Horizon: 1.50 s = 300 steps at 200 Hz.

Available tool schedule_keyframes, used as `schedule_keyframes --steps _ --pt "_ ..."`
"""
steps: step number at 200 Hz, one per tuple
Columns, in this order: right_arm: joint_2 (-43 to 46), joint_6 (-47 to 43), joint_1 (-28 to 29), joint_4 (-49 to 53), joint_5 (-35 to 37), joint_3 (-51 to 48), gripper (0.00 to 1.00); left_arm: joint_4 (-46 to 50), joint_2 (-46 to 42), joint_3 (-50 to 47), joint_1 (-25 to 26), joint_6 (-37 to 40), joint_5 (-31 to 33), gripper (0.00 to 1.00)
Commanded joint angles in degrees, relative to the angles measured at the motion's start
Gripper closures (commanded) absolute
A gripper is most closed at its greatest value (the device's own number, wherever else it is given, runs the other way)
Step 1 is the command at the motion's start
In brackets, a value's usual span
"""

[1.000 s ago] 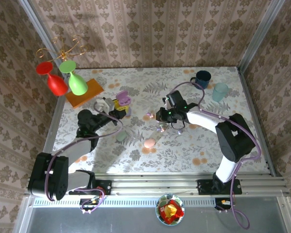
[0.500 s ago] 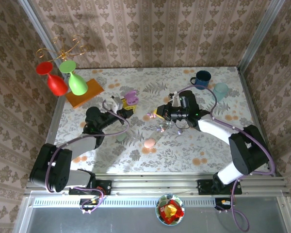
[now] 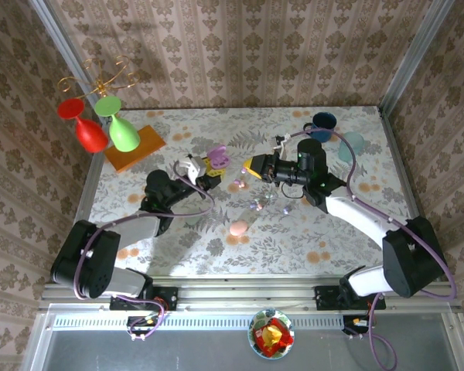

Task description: Insert wireless bluetooth earbuds into charging case

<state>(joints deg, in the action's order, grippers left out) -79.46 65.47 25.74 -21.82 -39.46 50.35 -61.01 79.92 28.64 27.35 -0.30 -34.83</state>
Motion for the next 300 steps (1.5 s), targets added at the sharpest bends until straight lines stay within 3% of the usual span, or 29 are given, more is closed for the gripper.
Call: schedule_keyframes --steps 1,46,172,233,300 --pt "2.3 -3.1 2.0 3.6 0.3 4.5 0.87 -1.8 1.3 2.2 1.8 2.7 0.6 0.76" --pt "0.5 -6.0 4.0 7.1 2.4 8.6 0.87 -1.9 3.1 2.9 3.6 3.7 1.7 0.76" --pt "-5.6 -11.2 5.2 14.5 4.4 14.5 0.87 -4.4 4.7 3.3 4.6 3.8 -4.1 0.76" --pt "-6.7 -12.6 5.3 16.3 5.8 15.3 0.87 -4.4 4.2 3.0 4.6 3.5 -3.9 0.76" --pt "-6.6 -16.0 5.4 21.4 8.3 15.7 0.77 -4.3 3.7 3.6 4.6 2.9 -3.6 0.76"
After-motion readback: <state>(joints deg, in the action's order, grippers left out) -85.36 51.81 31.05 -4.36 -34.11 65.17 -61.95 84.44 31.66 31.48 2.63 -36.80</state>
